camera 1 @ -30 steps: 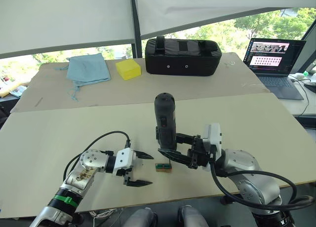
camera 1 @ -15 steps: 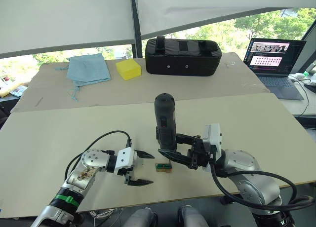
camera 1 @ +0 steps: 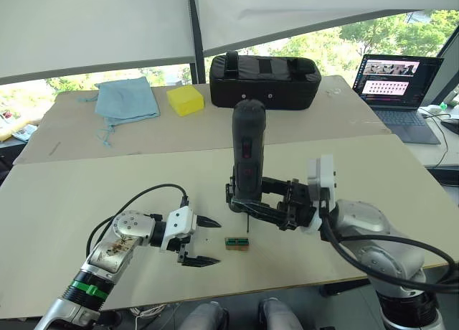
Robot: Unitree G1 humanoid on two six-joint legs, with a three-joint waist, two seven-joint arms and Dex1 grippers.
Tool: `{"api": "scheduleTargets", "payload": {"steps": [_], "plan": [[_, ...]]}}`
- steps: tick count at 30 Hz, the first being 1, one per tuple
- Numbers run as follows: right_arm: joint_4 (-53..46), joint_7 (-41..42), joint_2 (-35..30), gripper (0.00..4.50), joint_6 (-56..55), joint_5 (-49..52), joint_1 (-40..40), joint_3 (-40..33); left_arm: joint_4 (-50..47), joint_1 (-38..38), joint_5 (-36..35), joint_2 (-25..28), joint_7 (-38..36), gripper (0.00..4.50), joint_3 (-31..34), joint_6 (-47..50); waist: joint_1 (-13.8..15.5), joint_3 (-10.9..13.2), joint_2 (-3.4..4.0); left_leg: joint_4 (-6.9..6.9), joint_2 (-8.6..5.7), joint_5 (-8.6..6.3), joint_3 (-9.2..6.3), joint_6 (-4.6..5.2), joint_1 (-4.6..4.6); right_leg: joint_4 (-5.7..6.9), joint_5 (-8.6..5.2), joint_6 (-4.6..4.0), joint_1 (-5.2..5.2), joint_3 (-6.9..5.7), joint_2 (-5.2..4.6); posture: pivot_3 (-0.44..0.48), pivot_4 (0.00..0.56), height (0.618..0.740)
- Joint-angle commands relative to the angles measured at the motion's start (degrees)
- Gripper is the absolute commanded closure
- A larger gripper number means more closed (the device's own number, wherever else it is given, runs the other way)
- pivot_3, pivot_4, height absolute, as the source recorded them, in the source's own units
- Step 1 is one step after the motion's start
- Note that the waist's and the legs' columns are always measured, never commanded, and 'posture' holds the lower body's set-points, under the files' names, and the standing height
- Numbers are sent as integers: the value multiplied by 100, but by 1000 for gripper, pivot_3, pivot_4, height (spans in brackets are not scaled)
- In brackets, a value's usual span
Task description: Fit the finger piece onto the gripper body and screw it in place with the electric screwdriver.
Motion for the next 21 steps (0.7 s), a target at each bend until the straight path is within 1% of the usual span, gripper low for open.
{"api": "scheduleTargets", "payload": {"steps": [1, 5, 9, 13, 15, 17, 21], "plan": [[-211, -263, -8, 2577, 392, 783, -537, -303, 113, -242, -8, 111, -77, 0, 117, 154, -1, 0, 0, 0, 0, 0, 0, 0, -2, 0, 0, 0, -1, 1, 0, 0, 150, 740], [-68, -424, -97, 2577, 830, 1372, -1017, -444, 503, -617, -26, 21, -108, 0, 139, 235, 14, 0, 0, 2, 0, 0, -2, 0, -3, -1, 0, 0, 0, -2, -1, 0, 150, 740], [299, -685, -133, 2577, 1235, 1919, -1768, -554, 952, -1062, -25, -28, -263, 0, 113, 401, -2, 2, -3, 6, -1, -1, 2, 5, -7, -2, 1, 0, -1, -2, -3, 0, 150, 740], [764, -870, -104, 2577, 1536, 2206, -2462, -583, 1335, -1365, 1, -80, -359, 0, 134, 424, -12, 1, -4, 4, -1, 2, 1, 8, -13, 2, 2, -1, -9, -1, -4, 0, 150, 740], [1030, -833, -90, 2577, 1614, 2210, -2791, -552, 1529, -1520, 18, -134, -389, 0, 138, 395, -16, 1, -4, 5, 0, 4, 1, 11, -20, 8, 3, -3, -13, -1, -5, 0, 150, 740], [1300, -778, -54, 2577, 1618, 2105, -3060, -501, 1712, -1652, 63, -213, -402, 0, 124, 280, -18, 1, -4, 8, 0, 24, 2, 43, -33, 7, 4, -5, -14, -2, -5, 0, 150, 740], [1764, -667, 58, 2577, 1530, 1764, -3513, -346, 2221, -1994, 212, -453, -378, 0, 116, -97, -17, 1, -4, 9, 0, 26, 2, 46, -42, 7, 4, -5, -19, -2, -6, 0, 150, 740]]}}
